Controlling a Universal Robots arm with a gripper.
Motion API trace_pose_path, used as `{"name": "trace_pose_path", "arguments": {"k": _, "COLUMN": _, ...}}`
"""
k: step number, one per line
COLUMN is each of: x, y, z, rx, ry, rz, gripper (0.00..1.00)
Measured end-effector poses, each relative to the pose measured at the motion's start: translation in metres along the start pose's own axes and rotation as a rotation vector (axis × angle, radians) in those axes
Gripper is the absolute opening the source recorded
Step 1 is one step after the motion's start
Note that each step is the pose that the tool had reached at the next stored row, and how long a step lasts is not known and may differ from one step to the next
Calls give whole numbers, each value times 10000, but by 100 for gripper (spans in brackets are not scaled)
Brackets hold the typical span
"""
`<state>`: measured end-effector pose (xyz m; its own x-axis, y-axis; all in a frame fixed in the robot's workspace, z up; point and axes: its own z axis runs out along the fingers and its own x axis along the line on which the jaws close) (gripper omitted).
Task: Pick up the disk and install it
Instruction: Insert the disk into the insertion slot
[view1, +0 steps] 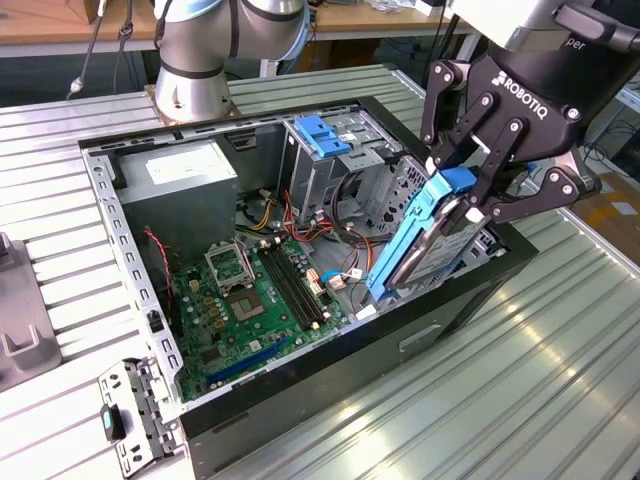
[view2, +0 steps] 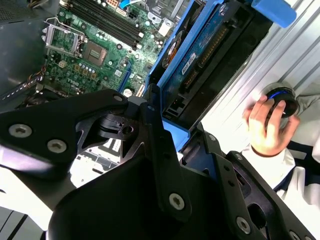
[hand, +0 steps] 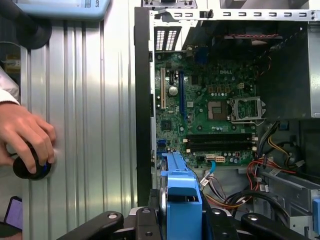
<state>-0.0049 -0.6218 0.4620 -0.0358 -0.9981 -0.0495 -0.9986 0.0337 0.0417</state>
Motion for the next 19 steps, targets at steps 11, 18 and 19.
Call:
{"name": "trace_pose_path", "arguments": {"k": 11, "x": -1, "y": -73, "z": 22, "rx": 0, "ry": 1, "rz": 0, "gripper": 37}}
{"name": "trace_pose_path", "arguments": {"k": 18, "x": -3, "y": -138, "z": 30, "rx": 0, "ry": 1, "rz": 0, "gripper": 37}}
{"name": "trace_pose_path", "arguments": {"k": 19, "x": -3, "y": -148, "z": 30, "rx": -1, "ry": 2, "rz": 0, "gripper": 37}}
